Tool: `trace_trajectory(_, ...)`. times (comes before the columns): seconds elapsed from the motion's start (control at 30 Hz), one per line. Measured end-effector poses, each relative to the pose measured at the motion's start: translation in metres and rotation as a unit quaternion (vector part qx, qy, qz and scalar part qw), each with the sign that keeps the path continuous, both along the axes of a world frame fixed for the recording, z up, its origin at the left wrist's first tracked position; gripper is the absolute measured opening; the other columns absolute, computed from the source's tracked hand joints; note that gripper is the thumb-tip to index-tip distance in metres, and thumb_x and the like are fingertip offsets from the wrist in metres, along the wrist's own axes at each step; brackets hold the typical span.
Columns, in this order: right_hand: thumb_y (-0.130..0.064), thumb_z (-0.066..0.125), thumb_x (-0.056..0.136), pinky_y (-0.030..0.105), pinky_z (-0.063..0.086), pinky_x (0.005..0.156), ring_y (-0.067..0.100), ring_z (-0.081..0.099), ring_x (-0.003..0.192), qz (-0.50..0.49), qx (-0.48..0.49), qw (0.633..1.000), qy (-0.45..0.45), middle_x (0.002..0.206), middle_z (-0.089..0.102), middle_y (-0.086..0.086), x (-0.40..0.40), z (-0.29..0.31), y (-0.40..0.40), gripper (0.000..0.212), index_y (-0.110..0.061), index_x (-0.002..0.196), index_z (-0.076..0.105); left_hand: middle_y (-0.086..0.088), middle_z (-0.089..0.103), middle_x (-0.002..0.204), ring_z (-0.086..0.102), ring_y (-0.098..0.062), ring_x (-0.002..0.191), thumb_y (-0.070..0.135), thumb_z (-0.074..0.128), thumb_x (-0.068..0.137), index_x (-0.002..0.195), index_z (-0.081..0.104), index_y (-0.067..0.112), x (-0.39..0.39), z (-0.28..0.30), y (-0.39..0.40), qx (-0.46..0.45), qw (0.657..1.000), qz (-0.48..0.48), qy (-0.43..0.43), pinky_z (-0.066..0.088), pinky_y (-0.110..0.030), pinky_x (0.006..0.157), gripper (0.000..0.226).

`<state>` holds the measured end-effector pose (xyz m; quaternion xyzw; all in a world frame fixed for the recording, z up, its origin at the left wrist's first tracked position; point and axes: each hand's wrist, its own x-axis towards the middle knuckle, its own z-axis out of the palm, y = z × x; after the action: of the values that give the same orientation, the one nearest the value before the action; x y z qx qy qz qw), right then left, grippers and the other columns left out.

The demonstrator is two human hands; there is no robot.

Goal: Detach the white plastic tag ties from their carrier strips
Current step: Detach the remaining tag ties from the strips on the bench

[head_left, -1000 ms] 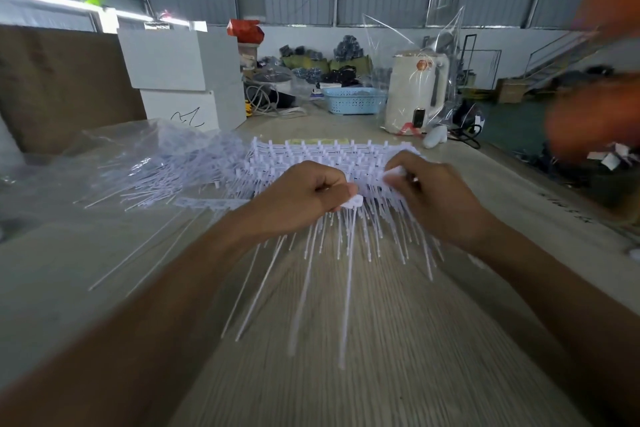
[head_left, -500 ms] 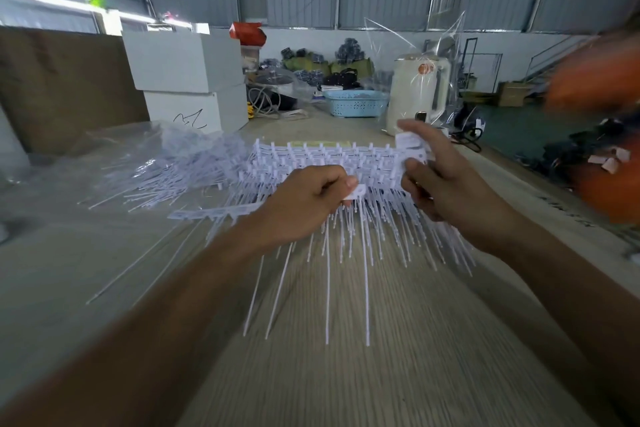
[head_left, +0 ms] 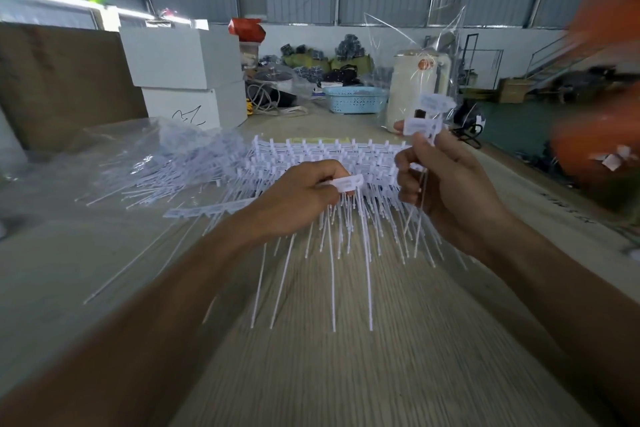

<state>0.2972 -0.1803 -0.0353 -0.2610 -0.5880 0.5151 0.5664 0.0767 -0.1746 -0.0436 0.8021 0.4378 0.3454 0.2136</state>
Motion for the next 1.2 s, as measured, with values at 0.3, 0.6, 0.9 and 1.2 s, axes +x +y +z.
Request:
trace_trajectory(0.3,-0.022,0.054,0.103,0.019,0.023,0.043,0.009,0.023,0.043,-0.113,0.001,0.988,-0.106,0.049,0.03,-0.007,-0.022,-0.025,-0.002,0.023,-0.016,0.098,0.076,0.002,0.073,0.107,0.068,-0.037,0.092,0.021,0.057,0.093,0.108,0.06,0.058,-0.001,-0.003,0.001,0.029,0.999,0.017,0.016,0.055,-0.052,0.084,0.041)
trace_trajectory(0.6,-0.035,0.056,0.1,0.021,0.016,0.042,0.011,0.018,0.047,-0.026,-0.11,0.975,-0.19,0.053,0.027,-0.009,-0.015,-0.012,-0.005,0.037,-0.027,0.065,0.062,-0.004,0.066,0.073,0.045,-0.008,0.047,0.014,0.056,0.095,0.106,0.047,0.03,-0.003,-0.004,0.002,0.069,0.998,-0.001,0.013,0.035,-0.024,0.048,0.021)
trace_trajectory(0.9,-0.025,0.06,0.099,0.024,0.023,0.043,0.009,0.039,0.044,-0.05,-0.014,0.98,-0.193,0.068,0.054,0.004,-0.016,-0.003,-0.013,0.018,-0.012,0.086,0.056,0.003,0.074,0.086,0.06,-0.019,0.056,0.036,0.056,0.101,0.105,0.051,0.031,0.001,0.001,-0.005,0.088,0.996,-0.014,-0.003,0.043,-0.033,0.052,0.008)
trace_trajectory(1.2,-0.02,0.059,0.1,0.014,0.035,0.047,0.003,0.044,0.044,-0.066,0.125,0.942,-0.303,0.056,0.059,-0.004,-0.004,-0.001,-0.008,0.027,0.0,0.082,0.057,0.005,0.043,0.053,0.041,-0.007,0.047,0.032,0.052,0.103,0.063,0.045,0.02,0.006,0.0,-0.005,0.127,0.991,0.048,0.008,0.029,-0.019,0.051,0.043)
